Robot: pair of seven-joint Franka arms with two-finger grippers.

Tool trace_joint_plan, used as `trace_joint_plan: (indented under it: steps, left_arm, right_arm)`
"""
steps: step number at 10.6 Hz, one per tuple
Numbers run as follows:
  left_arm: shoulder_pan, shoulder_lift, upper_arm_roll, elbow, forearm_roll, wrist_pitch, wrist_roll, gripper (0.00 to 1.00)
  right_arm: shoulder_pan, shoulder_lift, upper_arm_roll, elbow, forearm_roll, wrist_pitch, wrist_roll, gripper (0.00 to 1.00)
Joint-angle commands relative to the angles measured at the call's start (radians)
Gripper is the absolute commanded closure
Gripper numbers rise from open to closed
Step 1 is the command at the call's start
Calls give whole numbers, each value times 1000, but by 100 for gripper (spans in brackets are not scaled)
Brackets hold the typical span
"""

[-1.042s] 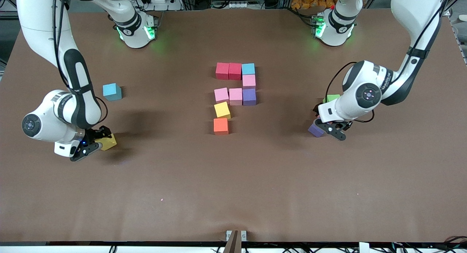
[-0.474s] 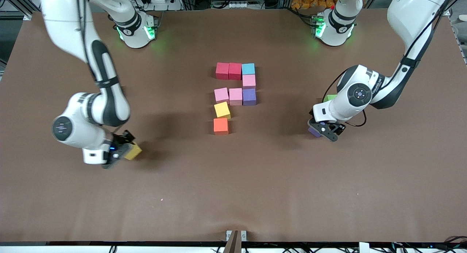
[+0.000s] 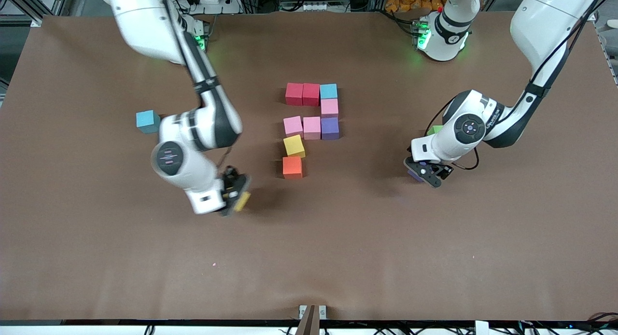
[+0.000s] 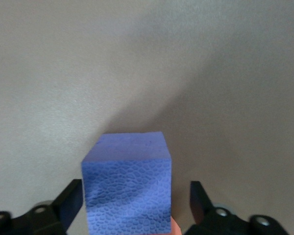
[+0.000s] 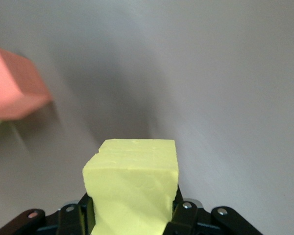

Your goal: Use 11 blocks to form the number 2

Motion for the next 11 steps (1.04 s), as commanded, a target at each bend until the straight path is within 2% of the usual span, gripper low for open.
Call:
trace_joint_plan:
  steps: [1, 2, 5, 8, 11]
  left_arm:
    - [20, -6, -5, -16, 29, 25, -13, 38]
    - [41, -14, -8, -13, 29, 25, -13, 44]
    - [89, -31, -11, 20, 27, 16, 8, 46]
    - [150, -43, -23, 20, 26, 12, 33, 50]
    - [152, -42, -26, 33, -14, 14, -2, 51]
  right_arm:
    - [98, 53, 13, 94, 1, -23, -3, 71]
    - [137, 74, 13, 137, 1, -61, -3, 71]
    - [211, 163, 13, 329, 1, -184, -3, 71]
    - [286, 216, 12, 391, 1, -195, 12, 71]
    - [292, 292, 10, 459, -1, -194, 35, 71]
